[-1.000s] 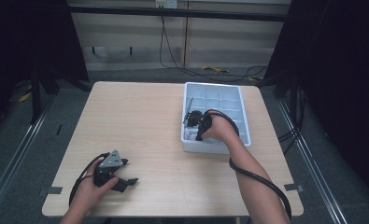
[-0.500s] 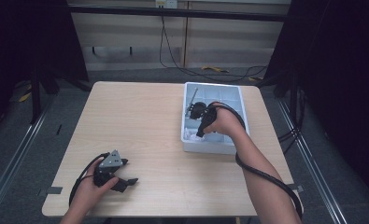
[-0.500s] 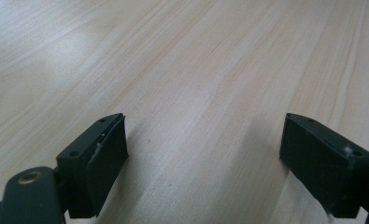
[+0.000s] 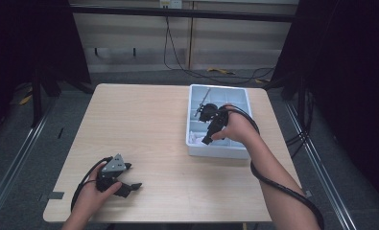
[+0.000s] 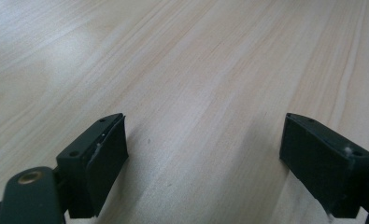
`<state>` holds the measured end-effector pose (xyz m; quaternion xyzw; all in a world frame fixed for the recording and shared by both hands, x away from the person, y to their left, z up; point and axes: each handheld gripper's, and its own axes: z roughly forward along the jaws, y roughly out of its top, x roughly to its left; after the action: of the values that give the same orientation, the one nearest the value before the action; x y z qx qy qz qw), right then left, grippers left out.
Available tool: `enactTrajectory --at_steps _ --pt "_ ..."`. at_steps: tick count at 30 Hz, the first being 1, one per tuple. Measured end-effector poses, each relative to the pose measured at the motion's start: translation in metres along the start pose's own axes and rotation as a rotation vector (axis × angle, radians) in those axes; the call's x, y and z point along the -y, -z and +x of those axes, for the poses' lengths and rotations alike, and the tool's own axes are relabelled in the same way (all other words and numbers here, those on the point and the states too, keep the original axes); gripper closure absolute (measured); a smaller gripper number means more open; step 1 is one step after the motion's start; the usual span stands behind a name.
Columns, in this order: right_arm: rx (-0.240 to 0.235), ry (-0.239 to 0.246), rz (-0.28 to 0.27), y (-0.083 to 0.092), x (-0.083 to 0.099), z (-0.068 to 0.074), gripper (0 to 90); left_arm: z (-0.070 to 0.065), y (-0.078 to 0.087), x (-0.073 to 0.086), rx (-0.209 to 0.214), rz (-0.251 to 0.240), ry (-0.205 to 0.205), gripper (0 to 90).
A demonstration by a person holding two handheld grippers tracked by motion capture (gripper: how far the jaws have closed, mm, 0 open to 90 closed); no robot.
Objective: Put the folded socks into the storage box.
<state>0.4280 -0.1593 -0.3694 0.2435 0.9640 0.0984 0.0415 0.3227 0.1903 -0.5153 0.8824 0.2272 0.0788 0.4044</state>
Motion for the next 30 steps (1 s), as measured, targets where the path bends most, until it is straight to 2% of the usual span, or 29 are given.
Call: enactTrajectory --at_steps 1,4,13,23,30 --pt "-0.003 0.002 -0.011 0.002 0.002 0.001 36.5 0.000 0.000 0.000 0.000 0.000 0.001 14.8" --pt "0.002 -0.015 0.001 0.006 0.006 0.005 32.4 0.000 0.000 0.000 0.000 0.000 0.000 14.8" --pt "-0.002 -0.008 -0.011 0.014 0.016 0.018 26.9 0.000 0.000 0.000 -0.001 0.000 0.000 14.8" --pt "-0.003 0.020 0.001 0.013 0.027 0.037 25.5 0.000 0.000 0.000 -0.005 0.002 0.002 14.9" --pt "-0.007 0.022 -0.001 0.012 0.038 0.046 25.0 -0.001 0.000 0.000 -0.005 0.005 0.001 15.0"
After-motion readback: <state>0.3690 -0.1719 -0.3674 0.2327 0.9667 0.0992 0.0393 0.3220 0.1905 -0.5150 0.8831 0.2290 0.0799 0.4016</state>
